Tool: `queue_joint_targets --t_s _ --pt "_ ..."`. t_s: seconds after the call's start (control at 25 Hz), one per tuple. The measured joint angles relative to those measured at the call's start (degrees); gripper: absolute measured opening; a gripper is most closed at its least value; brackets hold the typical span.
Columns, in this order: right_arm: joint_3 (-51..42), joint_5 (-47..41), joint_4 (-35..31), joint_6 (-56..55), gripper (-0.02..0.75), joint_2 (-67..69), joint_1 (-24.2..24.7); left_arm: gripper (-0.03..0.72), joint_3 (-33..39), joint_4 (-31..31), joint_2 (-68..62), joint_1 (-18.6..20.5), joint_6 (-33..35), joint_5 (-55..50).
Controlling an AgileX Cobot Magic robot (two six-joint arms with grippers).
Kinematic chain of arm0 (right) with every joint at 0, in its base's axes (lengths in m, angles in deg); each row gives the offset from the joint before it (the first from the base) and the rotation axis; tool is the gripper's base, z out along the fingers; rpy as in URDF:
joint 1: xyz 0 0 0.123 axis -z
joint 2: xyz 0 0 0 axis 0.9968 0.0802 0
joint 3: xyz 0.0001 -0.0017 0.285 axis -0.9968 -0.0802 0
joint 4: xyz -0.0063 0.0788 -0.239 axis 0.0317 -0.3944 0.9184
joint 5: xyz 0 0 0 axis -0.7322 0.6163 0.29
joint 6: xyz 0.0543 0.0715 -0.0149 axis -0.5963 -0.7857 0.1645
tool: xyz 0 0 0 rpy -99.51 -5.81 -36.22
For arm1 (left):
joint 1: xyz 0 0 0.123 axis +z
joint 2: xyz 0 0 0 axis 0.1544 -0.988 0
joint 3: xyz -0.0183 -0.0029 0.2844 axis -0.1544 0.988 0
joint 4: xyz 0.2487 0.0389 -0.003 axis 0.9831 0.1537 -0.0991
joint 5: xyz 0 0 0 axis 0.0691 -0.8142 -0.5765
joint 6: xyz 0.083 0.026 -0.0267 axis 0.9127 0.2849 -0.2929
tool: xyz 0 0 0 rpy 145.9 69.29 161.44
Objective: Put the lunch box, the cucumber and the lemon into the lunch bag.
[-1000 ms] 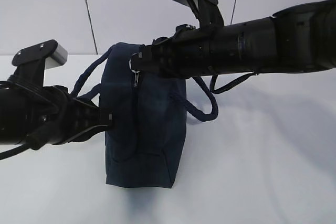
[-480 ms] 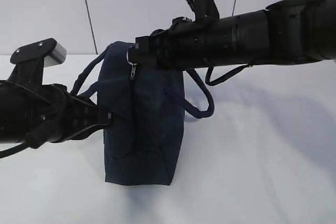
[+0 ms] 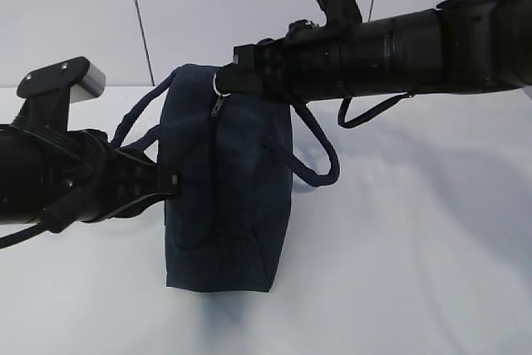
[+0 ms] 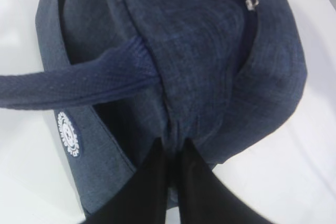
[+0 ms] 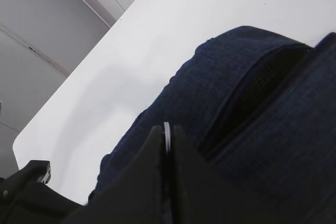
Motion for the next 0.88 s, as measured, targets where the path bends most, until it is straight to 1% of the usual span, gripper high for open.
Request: queue_joint_targets --t_s 0.16,0.36,0.64,0.88 --pt "1.51 -0.12 0.09 -0.35 -0.013 -0.01 0.00 0.004 -0.10 0.00 0.08 0.00 0.00 0.10" --pt "2.80 2.73 -0.01 -0.61 -0.013 0.21 0.20 0.004 -0.10 0.00 0.08 0.00 0.00 0.11" --pt "5.63 3.81 -0.48 -1.38 -0.013 2.84 0.35 0.004 -0.10 0.00 0.08 0.00 0.00 -0.41" --pt "8.51 3.81 -1.07 -2.12 -0.013 5.41 2.02 0.004 -0.10 0.29 0.08 0.00 0.00 -1.30"
